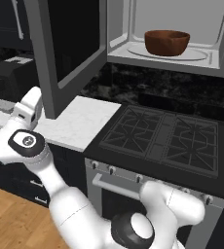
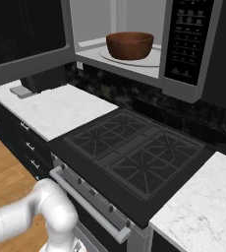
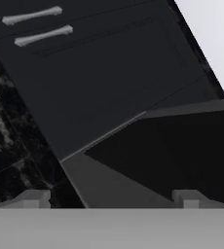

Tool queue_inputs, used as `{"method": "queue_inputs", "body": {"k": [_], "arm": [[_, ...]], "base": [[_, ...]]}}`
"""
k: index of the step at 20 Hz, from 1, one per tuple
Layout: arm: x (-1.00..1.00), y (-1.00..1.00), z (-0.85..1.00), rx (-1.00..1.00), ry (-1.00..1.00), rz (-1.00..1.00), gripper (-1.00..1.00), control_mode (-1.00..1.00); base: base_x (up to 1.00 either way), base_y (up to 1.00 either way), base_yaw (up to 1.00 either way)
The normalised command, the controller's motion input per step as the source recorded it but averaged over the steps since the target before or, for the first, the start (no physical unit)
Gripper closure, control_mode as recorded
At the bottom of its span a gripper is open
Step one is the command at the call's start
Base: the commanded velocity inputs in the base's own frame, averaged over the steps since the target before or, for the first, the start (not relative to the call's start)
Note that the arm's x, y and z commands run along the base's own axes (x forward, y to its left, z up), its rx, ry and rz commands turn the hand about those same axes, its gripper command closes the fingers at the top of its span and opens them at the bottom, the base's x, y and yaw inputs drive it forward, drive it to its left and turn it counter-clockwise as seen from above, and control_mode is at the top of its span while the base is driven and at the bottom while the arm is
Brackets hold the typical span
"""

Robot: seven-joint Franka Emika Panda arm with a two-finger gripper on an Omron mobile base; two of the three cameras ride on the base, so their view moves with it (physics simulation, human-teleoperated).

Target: Pick the sweet potato from the sink and place it in the bowl. Then pick the bowl and place it in the microwave. Then close the microwave door and press the start button.

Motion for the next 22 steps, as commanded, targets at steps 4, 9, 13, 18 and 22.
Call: {"method": "queue_inputs", "body": {"k": [4, 9, 13, 18, 22], "arm": [[-0.56, -0.92, 0.18, 0.04, -0.09, 0.00, -1.00, -1.00], [-0.54, -0.93, 0.30, 0.06, -0.10, 0.00, -1.00, -1.00], [-0.37, -0.94, 0.26, 0.07, -0.07, 0.00, -1.00, -1.00], [-0.19, -0.94, 0.19, 0.08, -0.01, 0.00, -1.00, -1.00], [-0.17, -0.95, 0.15, 0.08, 0.00, 0.00, -1.00, -1.00]], "base": [[0.00, 0.00, 0.00], [0.00, 0.00, 0.00], [0.00, 0.00, 0.00], [0.00, 0.00, 0.00], [0.00, 0.00, 0.00]]}}
